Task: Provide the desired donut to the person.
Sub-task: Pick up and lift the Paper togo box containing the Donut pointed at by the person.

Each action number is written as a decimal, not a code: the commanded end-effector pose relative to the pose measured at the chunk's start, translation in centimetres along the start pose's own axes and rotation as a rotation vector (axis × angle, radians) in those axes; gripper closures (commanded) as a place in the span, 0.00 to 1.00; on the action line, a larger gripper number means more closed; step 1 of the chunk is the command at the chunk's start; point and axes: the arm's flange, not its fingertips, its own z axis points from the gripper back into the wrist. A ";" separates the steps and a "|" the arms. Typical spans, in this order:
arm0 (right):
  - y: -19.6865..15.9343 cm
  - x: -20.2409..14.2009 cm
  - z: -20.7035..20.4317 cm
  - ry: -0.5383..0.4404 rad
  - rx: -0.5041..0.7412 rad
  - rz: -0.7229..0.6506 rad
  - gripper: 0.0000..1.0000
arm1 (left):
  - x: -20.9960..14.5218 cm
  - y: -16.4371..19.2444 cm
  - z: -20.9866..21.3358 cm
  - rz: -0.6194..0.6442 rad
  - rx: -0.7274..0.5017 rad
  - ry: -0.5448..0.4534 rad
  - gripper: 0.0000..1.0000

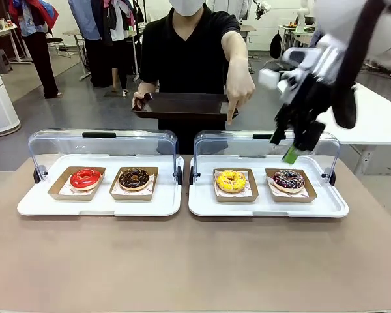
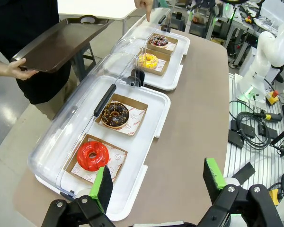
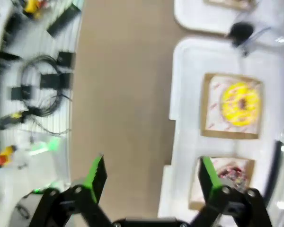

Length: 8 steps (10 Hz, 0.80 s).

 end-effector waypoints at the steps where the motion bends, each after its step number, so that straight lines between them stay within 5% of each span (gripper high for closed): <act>1: -1.9 -0.4 -3.4 0.096 -0.052 -0.053 0.00 | 0.0 0.0 0.1 -0.004 -0.002 -0.006 0.00; 8: -2.6 0.1 -5.6 0.094 -0.039 -0.029 0.00 | 0.0 0.0 0.1 -0.004 -0.002 -0.006 0.00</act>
